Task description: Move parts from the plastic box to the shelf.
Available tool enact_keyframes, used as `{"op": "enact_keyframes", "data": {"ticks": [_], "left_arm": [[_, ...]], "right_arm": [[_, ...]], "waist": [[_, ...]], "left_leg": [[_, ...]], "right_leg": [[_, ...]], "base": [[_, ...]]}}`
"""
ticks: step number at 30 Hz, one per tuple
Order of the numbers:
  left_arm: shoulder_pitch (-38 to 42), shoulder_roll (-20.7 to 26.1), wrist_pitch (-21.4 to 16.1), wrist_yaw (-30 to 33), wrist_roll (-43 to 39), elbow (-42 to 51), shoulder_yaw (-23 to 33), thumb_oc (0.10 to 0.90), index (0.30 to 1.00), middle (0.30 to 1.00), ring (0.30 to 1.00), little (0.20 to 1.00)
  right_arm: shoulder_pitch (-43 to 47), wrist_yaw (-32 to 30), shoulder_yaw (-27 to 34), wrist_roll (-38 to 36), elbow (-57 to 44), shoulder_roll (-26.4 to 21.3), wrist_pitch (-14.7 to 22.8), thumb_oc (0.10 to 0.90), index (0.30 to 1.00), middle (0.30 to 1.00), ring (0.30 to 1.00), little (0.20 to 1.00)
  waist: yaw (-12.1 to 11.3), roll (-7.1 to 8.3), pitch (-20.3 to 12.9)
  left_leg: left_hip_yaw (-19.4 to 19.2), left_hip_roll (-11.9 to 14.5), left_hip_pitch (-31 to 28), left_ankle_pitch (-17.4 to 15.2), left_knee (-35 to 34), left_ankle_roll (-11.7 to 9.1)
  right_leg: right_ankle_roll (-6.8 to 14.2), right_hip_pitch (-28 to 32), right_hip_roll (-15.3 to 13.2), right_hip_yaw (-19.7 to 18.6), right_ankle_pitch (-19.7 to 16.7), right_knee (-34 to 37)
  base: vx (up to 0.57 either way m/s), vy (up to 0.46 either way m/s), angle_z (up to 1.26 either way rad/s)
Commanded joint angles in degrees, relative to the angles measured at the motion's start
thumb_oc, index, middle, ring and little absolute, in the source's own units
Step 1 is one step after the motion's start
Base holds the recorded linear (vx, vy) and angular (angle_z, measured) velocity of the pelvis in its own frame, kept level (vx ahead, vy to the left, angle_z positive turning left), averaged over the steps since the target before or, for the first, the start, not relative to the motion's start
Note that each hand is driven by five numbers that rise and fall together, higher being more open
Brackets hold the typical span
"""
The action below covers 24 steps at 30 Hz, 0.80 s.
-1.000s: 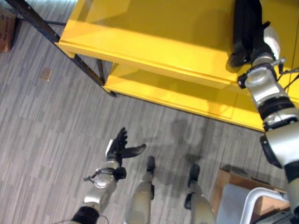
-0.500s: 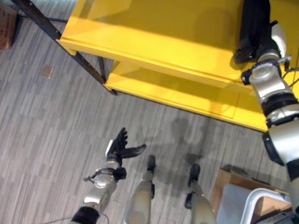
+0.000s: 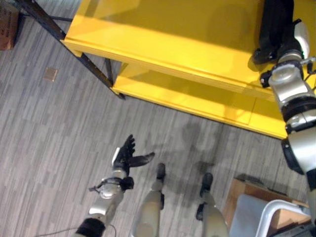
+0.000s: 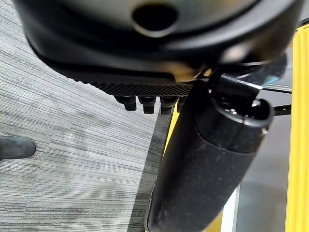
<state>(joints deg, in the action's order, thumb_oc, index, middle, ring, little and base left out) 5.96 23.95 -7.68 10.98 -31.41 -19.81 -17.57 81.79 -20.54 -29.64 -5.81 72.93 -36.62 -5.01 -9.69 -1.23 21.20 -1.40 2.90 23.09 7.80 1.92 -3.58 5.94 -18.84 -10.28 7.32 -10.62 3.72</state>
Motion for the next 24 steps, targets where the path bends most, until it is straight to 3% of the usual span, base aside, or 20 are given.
{"op": "enact_keyframes", "data": {"ticks": [1,7,15,24], "left_arm": [[0.25,3.56,-4.83,1.17,-1.38,4.72,-0.65,0.9,1.0,1.0,1.0,1.0],[0.18,3.58,-5.03,1.45,-1.47,4.54,-0.34,0.9,1.0,1.0,1.0,1.0],[0.43,3.86,-5.09,2.05,-1.78,4.19,0.19,0.9,1.0,1.0,1.0,1.0],[-0.16,4.14,-4.72,3.04,-2.17,4.35,1.16,0.9,1.0,1.0,1.0,1.0]], "right_arm": [[8.64,-1.96,-4.96,-1.29,-0.55,-3.91,2.53,0.9,1.0,1.0,1.0,1.0],[8.67,-2.28,-5.77,-0.02,-3.61,-2.23,2.82,0.9,1.0,1.0,1.0,1.0],[8.38,-2.75,-3.52,-4.61,-7.23,-0.04,4.12,0.9,1.0,1.0,1.0,1.0],[7.98,-5.68,-1.37,-6.44,-18.13,2.92,5.53,0.9,1.0,1.0,1.0,1.0]], "waist": [[-0.49,-0.48,-2.16],[-0.09,-0.19,-1.92],[0.25,0.1,-1.9],[1.07,0.71,-1.77]], "left_leg": [[1.8,0.91,1.35,-3.7,5.51,0.04],[1.69,0.98,1.6,-3.78,5.95,-0.03],[1.74,1.07,1.58,-3.86,6.22,-0.09],[1.47,1.25,1.63,-3.93,6.45,-0.04]], "right_leg": [[2.42,-0.05,-2.39,-0.91,5.17,-9.0],[2.27,-0.42,-2.26,-1.2,5.13,-9.35],[2.11,-0.62,-2.06,-1.42,5.34,-9.85],[1.94,-0.94,-1.92,-1.86,5.19,-10.16]], "base": [[0.0,0.0,0.0],[0.0,0.0,0.0],[0.0,0.0,0.0],[0.0,0.0,0.0]]}}
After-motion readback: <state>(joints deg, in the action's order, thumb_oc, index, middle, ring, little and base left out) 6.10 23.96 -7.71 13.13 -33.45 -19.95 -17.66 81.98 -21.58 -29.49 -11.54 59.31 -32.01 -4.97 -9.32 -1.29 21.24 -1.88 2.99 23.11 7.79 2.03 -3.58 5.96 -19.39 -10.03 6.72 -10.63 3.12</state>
